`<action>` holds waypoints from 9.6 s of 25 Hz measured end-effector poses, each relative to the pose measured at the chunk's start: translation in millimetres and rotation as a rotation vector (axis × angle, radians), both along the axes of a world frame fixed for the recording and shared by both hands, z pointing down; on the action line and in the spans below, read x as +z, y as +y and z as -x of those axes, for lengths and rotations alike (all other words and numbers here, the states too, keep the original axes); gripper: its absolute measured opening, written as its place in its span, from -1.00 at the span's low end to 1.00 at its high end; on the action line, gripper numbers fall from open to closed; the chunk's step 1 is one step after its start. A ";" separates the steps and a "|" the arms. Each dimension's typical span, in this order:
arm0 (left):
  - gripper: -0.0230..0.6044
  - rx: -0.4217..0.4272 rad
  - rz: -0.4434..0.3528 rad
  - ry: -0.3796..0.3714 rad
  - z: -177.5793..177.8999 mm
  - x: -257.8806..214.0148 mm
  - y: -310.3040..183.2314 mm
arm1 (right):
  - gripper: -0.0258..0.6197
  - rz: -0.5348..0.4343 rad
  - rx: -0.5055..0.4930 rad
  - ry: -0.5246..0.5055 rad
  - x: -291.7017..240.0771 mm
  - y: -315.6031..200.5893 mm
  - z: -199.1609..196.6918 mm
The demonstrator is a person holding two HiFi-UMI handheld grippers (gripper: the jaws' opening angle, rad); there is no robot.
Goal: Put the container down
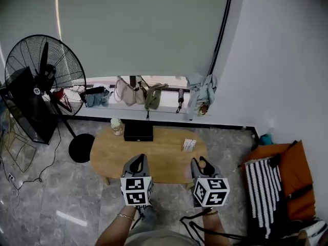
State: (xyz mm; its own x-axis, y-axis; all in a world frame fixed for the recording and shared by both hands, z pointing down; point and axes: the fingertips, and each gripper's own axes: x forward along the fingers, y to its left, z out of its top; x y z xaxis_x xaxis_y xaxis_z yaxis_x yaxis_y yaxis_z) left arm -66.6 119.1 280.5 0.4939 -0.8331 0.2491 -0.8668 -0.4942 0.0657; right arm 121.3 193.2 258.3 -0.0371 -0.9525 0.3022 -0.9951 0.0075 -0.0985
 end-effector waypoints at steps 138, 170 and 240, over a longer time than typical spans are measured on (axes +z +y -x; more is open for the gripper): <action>-0.94 -0.276 0.497 -0.081 11.6 404.7 -285.4 | -0.53 0.441 -0.201 0.015 455.9 -436.0 -39.0; -0.94 -0.294 0.507 -0.082 6.5 409.6 -279.7 | -0.53 0.449 -0.202 -0.006 476.0 -440.9 -34.3; -0.94 -0.228 0.472 -0.096 9.0 361.4 -230.2 | -0.28 0.227 -0.118 0.148 374.2 -391.4 -32.3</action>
State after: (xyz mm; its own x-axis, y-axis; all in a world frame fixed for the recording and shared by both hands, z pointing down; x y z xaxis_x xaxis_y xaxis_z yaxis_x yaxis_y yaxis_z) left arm -75.6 -111.2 641.9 0.2702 -0.7030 0.6579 -0.9618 -0.2285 0.1509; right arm 153.6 -198.2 632.5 -0.0837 -0.8515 0.5176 -0.9923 0.1187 0.0348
